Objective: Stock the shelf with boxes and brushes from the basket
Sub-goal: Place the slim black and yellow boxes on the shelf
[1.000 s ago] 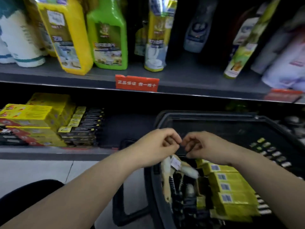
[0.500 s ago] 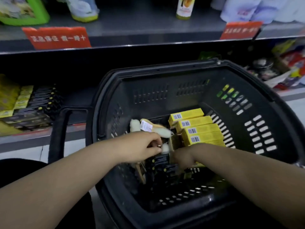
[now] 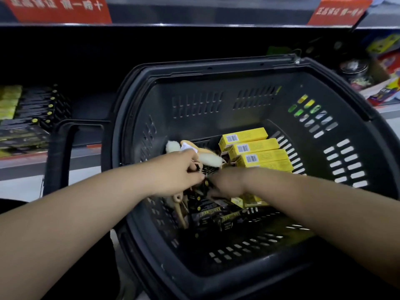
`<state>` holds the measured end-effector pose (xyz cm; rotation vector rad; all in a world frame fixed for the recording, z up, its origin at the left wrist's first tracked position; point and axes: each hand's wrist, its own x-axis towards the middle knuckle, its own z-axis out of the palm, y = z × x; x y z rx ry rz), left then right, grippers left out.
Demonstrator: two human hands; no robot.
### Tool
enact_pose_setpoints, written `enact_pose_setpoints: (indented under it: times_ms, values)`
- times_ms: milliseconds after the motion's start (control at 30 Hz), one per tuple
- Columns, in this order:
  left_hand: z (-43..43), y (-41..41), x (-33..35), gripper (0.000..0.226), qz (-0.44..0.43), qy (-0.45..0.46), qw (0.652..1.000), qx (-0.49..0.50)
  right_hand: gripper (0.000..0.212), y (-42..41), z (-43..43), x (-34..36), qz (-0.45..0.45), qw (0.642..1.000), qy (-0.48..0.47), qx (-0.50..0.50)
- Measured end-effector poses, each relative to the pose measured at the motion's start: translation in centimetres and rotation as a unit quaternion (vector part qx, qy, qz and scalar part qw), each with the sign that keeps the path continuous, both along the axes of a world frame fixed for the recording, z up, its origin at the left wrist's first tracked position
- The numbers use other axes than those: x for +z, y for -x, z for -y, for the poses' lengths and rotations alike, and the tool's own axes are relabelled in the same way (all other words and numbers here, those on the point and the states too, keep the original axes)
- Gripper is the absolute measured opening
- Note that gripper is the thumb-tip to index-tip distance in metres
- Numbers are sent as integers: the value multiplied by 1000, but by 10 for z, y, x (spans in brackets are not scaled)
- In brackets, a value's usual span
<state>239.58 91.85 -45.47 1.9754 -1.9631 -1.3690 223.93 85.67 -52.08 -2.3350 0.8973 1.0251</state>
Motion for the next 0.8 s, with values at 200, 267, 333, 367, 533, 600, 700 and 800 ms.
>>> enact_pose_setpoints:
  times_ms: [200, 267, 333, 367, 533, 600, 700, 800]
  values:
    - [9, -2, 2, 59, -59, 9, 990, 128, 38, -20, 22, 71, 315, 858, -199, -354]
    - [10, -6, -1, 57, -122, 4, 978, 171, 35, -25, 23, 74, 376, 816, -226, -376]
    - [13, -11, -5, 57, -160, 0, 961, 227, 30, -22, 24, 65, 390, 774, -288, -408]
    - [14, -13, -6, 56, -173, -5, 954, 245, 28, -19, 24, 58, 379, 758, -309, -431]
    - [15, -12, -8, 43, -213, -31, 940, 266, 37, 1, 9, -2, 11, 989, -56, -138]
    - [16, -13, -8, 55, -213, -51, 938, 270, 53, 6, -3, -22, -103, 994, -40, -16]
    - [17, -12, -9, 61, -208, -69, 940, 262, 69, 6, -12, -42, -84, 994, -61, -30]
    - [17, -11, -9, 52, -200, -66, 946, 248, 69, 3, -9, -48, -85, 996, -6, 32]
